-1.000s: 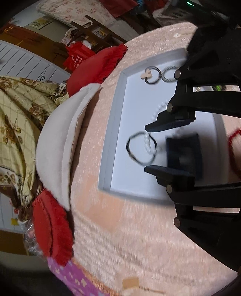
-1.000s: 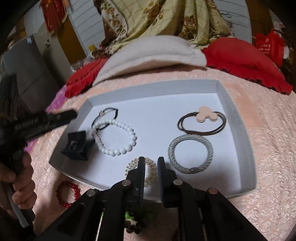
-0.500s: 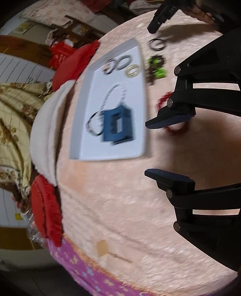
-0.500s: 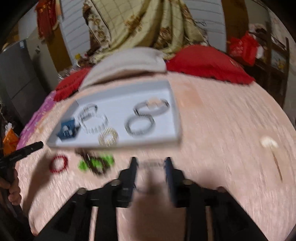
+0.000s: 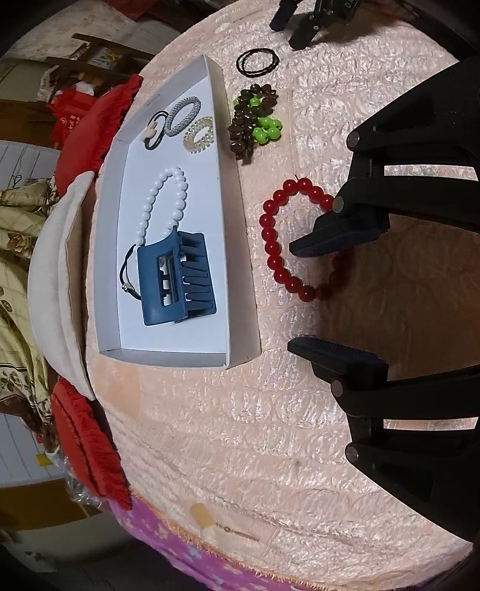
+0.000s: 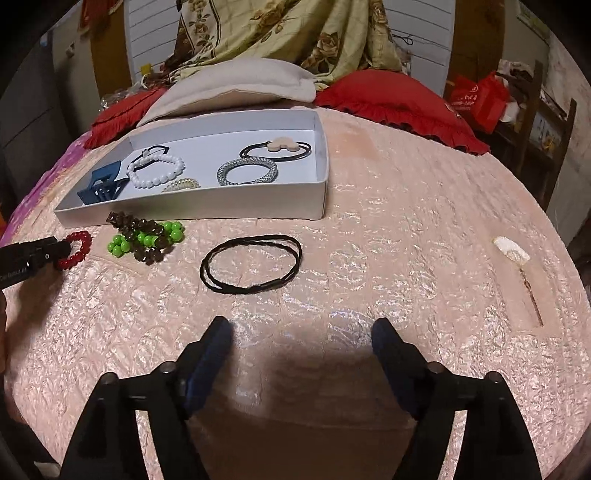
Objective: Organize jewelry
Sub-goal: 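Grasp the red bead bracelet with the left tool while the right tool grasps the black hair tie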
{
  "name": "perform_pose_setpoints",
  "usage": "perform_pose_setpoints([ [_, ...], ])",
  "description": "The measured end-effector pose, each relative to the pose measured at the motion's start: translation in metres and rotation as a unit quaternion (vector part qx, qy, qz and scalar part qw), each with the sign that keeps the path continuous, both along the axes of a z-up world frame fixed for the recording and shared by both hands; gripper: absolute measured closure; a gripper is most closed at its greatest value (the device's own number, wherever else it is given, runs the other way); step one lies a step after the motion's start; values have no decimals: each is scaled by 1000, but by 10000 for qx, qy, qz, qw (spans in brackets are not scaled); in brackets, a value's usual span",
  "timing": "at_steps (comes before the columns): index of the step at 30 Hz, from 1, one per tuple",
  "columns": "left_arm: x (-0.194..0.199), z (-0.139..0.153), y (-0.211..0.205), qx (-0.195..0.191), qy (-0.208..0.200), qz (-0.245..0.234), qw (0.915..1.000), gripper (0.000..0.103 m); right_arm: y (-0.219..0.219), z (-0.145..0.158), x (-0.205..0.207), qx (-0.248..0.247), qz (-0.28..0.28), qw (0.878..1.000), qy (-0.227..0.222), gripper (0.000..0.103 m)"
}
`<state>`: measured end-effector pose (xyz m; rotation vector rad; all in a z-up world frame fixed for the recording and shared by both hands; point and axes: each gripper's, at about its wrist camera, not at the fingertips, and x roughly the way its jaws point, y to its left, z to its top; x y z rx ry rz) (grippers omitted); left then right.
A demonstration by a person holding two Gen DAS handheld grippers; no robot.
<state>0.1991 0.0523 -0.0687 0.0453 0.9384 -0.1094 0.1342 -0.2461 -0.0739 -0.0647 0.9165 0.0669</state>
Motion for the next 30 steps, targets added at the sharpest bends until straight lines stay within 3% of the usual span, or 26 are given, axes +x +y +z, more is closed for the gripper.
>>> perform_pose_setpoints([
  [7,-1,0,0,-8,-12,19,10000,53,0,-2,4,28,-104,9999,91,9],
  [14,-3,-1,1,-1,-23,-10,10000,51,-1,-3,5,43,-94,9999,132,8],
  [18,-3,-1,0,7,-25,-11,10000,50,-3,5,4,62,-52,10000,4,21],
  [21,-4,-1,0,11,-26,-37,10000,50,-18,19,4,309,-167,9990,-276,22],
  [22,-4,-1,-1,14,-27,-73,10000,53,-27,23,6,361,-298,9983,-334,24],
  [23,-6,0,-3,-25,-38,-171,9998,69,-33,24,9,402,-383,9978,-352,25],
  [24,-8,1,-6,-97,-39,-319,9994,83,-38,25,12,463,-436,9973,-354,34],
  [27,-11,1,-12,-93,-49,-480,9988,95,-44,24,24,734,-310,9964,-279,54],
  [30,-12,2,-15,-78,-33,-544,9985,95,-28,22,33,683,115,9972,-266,65],
])
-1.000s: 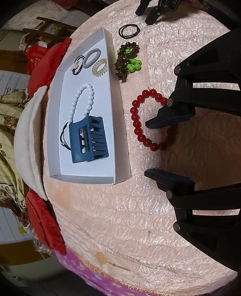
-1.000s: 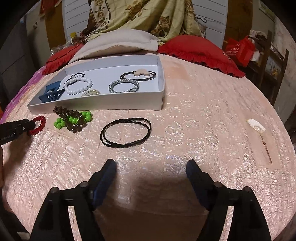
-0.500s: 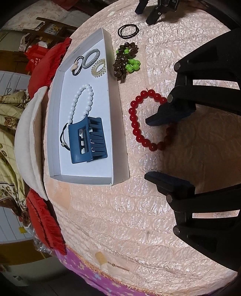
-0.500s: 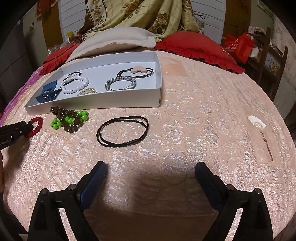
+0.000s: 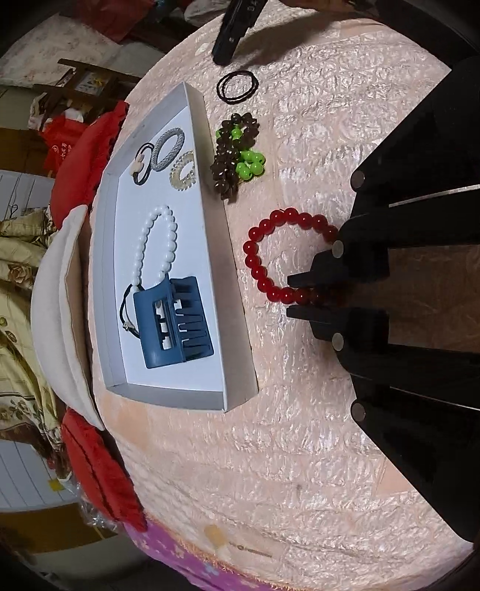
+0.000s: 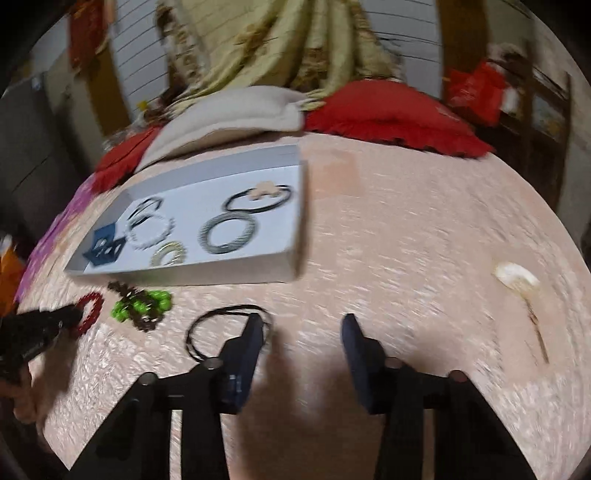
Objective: Organize jewelry
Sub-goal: 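Grasp the red bead bracelet with the left tool while the right tool grasps the black hair tie, then carry the red bracelet and black hair tie into the tray with both tools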
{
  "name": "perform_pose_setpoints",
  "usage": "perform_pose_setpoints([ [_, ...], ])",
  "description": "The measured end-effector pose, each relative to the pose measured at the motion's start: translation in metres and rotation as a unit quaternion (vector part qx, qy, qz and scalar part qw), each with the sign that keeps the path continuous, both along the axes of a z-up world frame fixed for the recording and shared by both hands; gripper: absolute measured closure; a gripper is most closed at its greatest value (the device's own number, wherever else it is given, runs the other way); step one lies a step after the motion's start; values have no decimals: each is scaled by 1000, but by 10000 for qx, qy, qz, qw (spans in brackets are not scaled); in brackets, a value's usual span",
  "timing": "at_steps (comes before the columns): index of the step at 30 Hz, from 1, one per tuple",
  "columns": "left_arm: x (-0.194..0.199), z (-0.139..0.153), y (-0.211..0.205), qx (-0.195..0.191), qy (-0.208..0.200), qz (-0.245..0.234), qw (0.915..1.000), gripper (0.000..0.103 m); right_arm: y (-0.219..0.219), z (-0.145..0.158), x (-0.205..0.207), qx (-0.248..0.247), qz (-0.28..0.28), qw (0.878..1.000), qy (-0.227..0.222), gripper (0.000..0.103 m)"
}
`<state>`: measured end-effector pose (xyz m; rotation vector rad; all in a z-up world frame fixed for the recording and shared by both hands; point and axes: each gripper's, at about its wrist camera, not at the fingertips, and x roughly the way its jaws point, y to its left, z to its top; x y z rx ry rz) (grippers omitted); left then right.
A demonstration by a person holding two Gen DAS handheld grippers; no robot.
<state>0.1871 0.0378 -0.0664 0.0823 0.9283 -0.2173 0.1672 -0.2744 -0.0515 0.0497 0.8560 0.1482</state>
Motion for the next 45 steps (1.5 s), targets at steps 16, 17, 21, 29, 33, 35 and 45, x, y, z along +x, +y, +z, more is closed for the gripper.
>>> perform_pose_setpoints([
  [16,2,8,8,-227,-89,99,9997,95,37,-19,14,-577,694,9958,168,100],
  [17,1,9,9,-250,-105,88,9996,95,36,-18,13,-542,653,9963,164,101],
  [21,0,13,11,-344,-128,81,9993,95,31,-3,0,-237,508,9984,-101,101],
  [29,-1,21,13,-548,-163,75,9983,96,34,25,-21,205,442,9970,-596,101],
  [33,0,23,12,-596,-166,59,9981,96,38,23,-18,213,396,9976,-519,101],
  [35,1,25,10,-611,-180,46,9980,96,40,20,-17,115,375,9981,-477,101],
  [45,0,32,8,-707,-247,15,9972,96,48,20,-17,-84,373,9978,-539,101],
])
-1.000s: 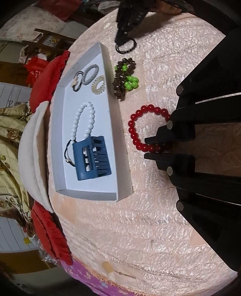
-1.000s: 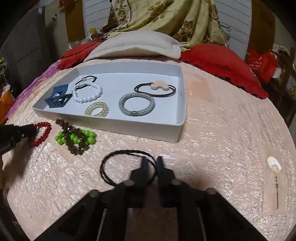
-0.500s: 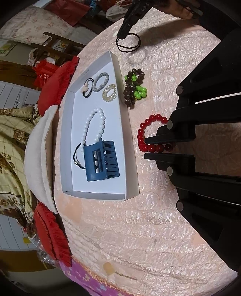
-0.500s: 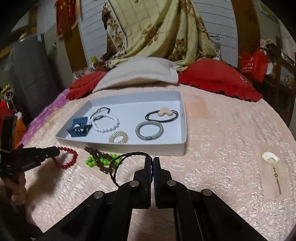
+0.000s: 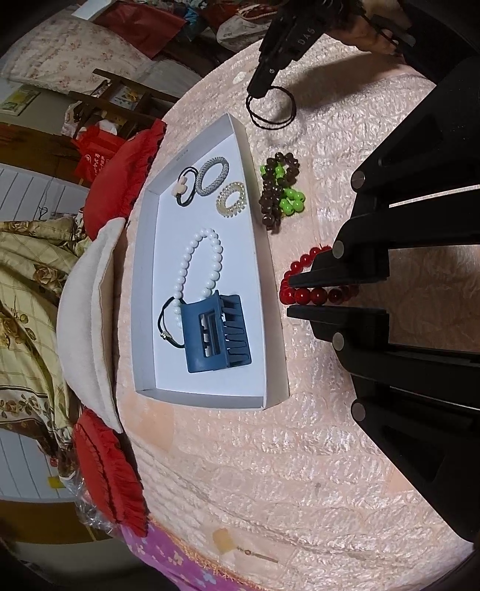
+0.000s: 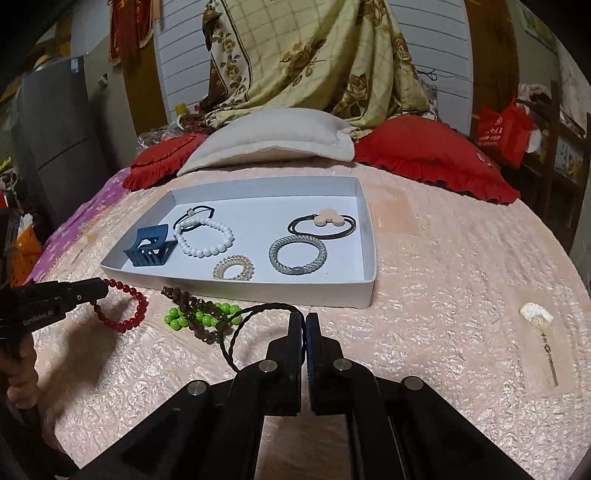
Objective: Organize jewelry
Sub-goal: 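Carry the red bracelet and black hair tie into the tray with both tools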
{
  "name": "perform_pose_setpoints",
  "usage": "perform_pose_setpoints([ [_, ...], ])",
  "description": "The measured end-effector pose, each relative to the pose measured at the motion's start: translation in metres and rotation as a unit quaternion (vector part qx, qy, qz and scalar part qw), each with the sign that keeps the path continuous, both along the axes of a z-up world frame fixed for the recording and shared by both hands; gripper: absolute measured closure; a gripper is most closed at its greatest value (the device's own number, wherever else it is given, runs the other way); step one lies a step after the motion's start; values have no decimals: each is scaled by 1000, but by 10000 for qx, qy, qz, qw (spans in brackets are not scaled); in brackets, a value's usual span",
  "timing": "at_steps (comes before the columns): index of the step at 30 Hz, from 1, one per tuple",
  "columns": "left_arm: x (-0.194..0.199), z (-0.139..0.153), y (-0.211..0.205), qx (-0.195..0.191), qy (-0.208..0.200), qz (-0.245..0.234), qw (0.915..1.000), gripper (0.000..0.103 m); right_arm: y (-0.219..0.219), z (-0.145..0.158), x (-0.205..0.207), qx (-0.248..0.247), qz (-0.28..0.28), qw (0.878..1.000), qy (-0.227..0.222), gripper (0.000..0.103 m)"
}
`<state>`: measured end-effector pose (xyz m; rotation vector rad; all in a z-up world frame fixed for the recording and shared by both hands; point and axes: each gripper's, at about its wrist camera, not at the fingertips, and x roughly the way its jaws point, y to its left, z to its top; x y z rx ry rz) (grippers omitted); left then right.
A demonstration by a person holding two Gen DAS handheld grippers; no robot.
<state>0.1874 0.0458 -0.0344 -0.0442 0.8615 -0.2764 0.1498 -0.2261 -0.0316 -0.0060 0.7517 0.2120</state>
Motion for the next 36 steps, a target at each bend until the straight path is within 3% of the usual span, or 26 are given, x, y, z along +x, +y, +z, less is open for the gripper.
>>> perform_pose_setpoints([
  [9,-3,5,2,-96,-34,-9,9999,96,5,3,-5,-91,-62,9994,-331,101],
  [16,-6,12,1,-189,-83,-59,9998,96,7,1,-4,180,149,9995,-201,101],
  [23,-6,20,4,-359,-131,-83,9992,96,9,8,-7,79,101,9995,-296,101],
  [29,-1,48,2,-581,-404,-66,9975,96,5,24,-2,246,-3,9980,-576,101],
  [36,29,73,-14,-754,-563,30,9956,96,8,31,30,361,-75,9983,-456,101],
])
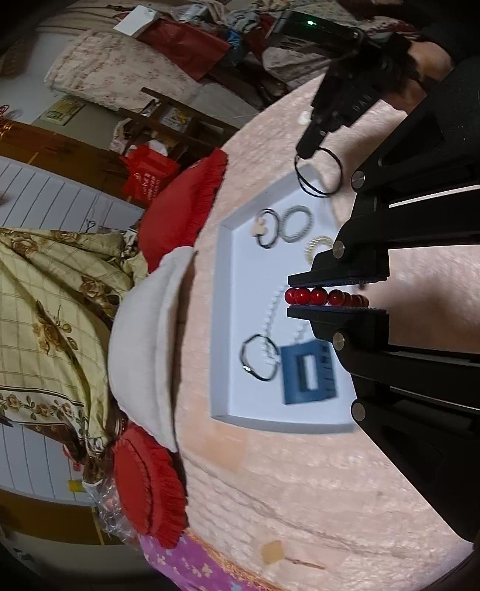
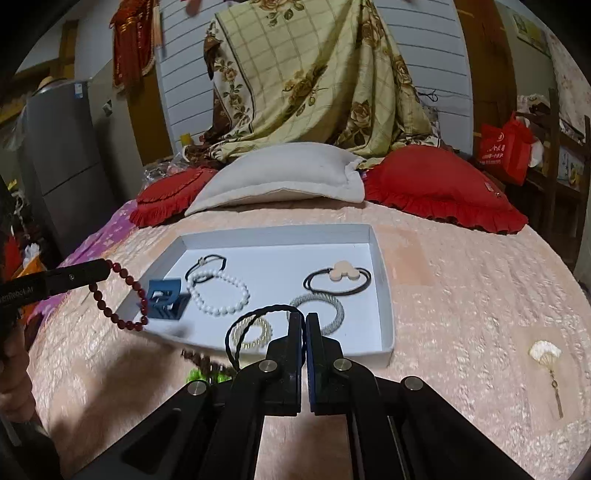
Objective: Organize jewelry
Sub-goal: 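Carry the red bracelet and black hair tie into the tray with both tools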
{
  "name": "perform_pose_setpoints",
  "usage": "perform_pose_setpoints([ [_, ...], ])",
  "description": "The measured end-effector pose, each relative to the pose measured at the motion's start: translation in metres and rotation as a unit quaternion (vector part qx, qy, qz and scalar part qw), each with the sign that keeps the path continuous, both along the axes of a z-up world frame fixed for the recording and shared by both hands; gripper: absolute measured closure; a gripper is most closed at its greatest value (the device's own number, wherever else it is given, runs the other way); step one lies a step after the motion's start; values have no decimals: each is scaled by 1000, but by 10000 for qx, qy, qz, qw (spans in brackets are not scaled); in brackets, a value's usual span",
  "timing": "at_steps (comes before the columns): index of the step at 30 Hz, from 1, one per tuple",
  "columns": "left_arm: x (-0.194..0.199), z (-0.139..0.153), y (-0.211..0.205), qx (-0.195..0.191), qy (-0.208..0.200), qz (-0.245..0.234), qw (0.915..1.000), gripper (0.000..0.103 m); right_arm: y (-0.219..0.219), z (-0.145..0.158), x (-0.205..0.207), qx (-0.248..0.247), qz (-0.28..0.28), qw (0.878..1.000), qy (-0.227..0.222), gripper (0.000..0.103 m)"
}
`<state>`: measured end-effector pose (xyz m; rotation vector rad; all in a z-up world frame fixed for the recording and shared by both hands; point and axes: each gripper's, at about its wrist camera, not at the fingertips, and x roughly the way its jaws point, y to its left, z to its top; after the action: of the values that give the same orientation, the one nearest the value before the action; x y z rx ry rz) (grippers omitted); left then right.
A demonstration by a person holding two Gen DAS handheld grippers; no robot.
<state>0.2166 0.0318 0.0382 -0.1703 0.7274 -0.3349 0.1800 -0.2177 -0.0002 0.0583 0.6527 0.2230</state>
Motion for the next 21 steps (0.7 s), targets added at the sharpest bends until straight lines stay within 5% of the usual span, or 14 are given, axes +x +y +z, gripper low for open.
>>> perform_pose_setpoints([
  [6,45,-2,-27,117,10,11,9999,96,-2,0,43,127,-183,9995,230,101],
  [10,77,-9,-31,-305,40,118,9995,96,0,-8,76,361,-243,9982,417,101],
  [14,113,-31,-15,-624,443,446,9961,96,13,-20,109,557,-224,9960,662,101],
  [21,142,-65,2,-509,994,735,9910,96,41,-41,148,579,-281,9919,1091,101],
])
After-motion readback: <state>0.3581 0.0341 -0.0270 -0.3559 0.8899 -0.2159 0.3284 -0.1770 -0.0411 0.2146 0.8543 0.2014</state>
